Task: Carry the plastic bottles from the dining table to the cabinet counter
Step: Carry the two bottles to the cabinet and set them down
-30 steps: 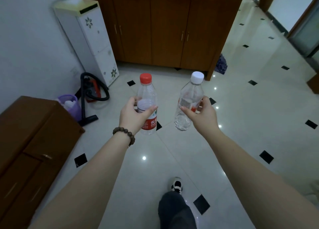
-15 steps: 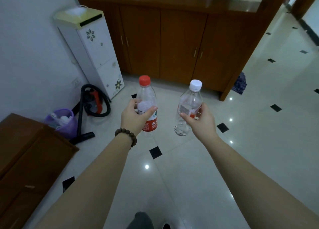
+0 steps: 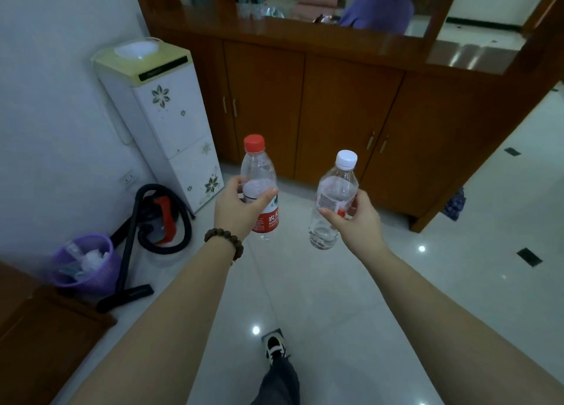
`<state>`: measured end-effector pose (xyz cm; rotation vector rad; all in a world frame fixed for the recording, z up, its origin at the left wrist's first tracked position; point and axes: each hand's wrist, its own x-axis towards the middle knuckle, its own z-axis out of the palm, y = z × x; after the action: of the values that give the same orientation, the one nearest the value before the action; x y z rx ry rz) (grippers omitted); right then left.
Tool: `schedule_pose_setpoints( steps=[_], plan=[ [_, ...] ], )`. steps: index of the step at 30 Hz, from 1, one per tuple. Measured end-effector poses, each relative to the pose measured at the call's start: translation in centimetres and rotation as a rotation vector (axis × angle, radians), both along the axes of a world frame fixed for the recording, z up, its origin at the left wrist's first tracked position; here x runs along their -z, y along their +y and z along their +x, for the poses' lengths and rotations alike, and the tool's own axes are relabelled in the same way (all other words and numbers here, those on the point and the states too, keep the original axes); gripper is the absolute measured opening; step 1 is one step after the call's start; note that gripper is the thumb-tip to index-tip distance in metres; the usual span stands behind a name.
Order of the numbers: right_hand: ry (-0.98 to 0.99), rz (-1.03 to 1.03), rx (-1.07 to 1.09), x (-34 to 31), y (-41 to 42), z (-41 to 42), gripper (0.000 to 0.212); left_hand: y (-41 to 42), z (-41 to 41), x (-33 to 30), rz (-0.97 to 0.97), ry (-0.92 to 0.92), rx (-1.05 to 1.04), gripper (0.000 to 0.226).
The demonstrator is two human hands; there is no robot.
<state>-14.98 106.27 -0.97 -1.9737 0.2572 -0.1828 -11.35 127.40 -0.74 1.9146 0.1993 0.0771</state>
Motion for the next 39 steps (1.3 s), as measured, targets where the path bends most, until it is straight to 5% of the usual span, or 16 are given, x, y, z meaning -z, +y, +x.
schedule_pose_setpoints(
  steps=[16,39],
  plan=[
    [-0.087,0.004,-0.045,-5.2,0.5,31.4,0.062,1.2,30.2,-3.5,0.003,-0.071,-0.065,0.050],
    [-0.264,0.038,-0.236,-13.7,2.1,79.3,0.063,3.0,74.6,-11.8,0.145,-0.267,-0.282,0.072]
  ],
)
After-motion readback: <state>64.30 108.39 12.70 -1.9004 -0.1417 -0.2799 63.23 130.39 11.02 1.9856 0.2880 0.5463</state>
